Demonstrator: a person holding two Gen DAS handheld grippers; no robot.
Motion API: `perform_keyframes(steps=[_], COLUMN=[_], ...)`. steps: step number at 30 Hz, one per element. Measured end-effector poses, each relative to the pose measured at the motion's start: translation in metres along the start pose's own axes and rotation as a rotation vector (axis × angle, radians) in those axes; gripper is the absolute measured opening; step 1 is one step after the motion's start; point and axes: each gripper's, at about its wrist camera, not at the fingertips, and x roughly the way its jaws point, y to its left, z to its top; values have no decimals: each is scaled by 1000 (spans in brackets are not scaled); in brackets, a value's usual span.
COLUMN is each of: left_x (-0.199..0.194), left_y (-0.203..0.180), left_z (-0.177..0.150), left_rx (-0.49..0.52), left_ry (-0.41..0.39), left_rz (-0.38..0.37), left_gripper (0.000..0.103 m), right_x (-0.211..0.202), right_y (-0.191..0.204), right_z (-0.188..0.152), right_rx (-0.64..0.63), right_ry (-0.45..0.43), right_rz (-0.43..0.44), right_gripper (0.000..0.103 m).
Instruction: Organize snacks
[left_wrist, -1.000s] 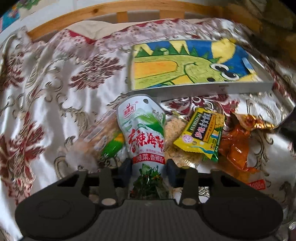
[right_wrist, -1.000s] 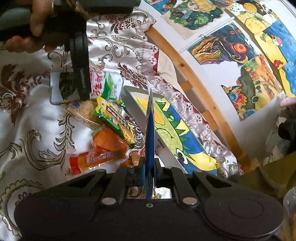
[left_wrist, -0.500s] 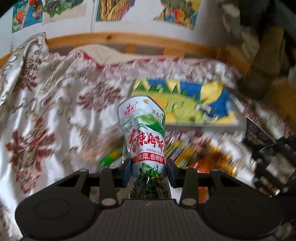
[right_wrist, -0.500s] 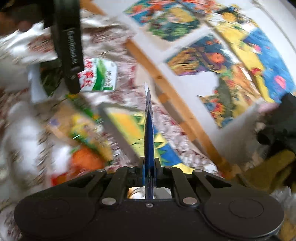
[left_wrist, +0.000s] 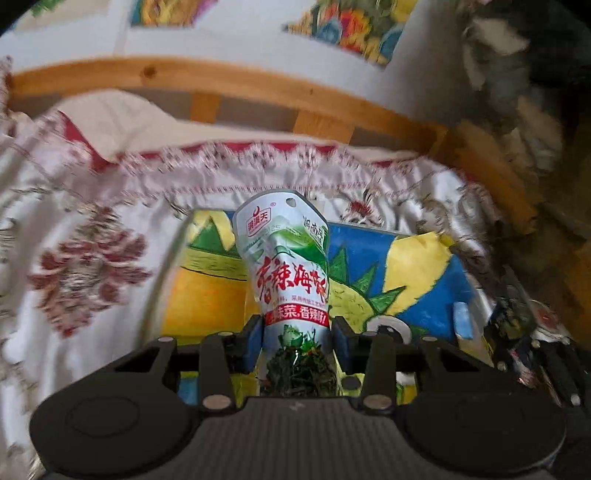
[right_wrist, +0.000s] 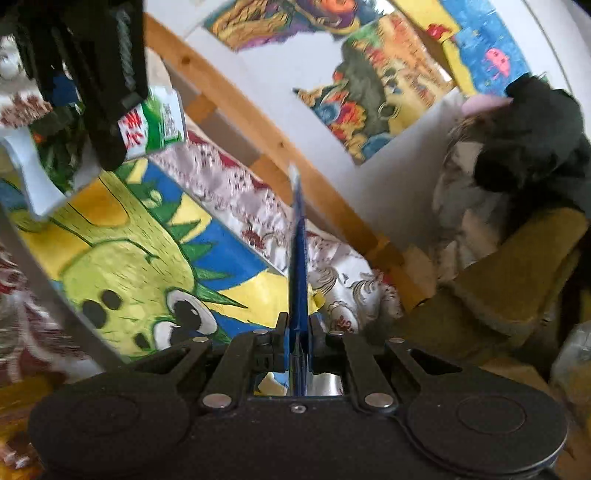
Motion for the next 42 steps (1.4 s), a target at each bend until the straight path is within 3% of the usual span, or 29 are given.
perform_keyframes(steps=[4,8,10,12,14,20,26,30,42], left_x=[42,52,47,37,22,-48,-129,-168,-258], left_y=[-1,-3,1,8,15,28,23,17,12], left_z=[8,6,4,0,-1,-25,-78,-109,-178], left_rx=[-16,28,29,4,-24,-39,84,101,90], left_ry=[76,103,107,82,54,-60,-213,-207,-191], left_rz=[11,54,74,89,111,187,290,308,376], left_gripper=[47,67,76,87,96,100,103,103,103], right_x=[17,12,7,-4,-14,-59,-148,-195,-286], right_y=[-3,-12,-18,-27,-33,-58,-91,-94,-85], right_z=[3,7,11,14,14,-2,-17,-23,-41], right_rx=[29,113,162,217,268,458,745,862,886], right_ry=[38,48,41,27,20,5,-20,0,40], right_rz=[98,194,230,264,283,333,355,359,258], right_gripper=[32,61,70,78,97,99,102,102,102])
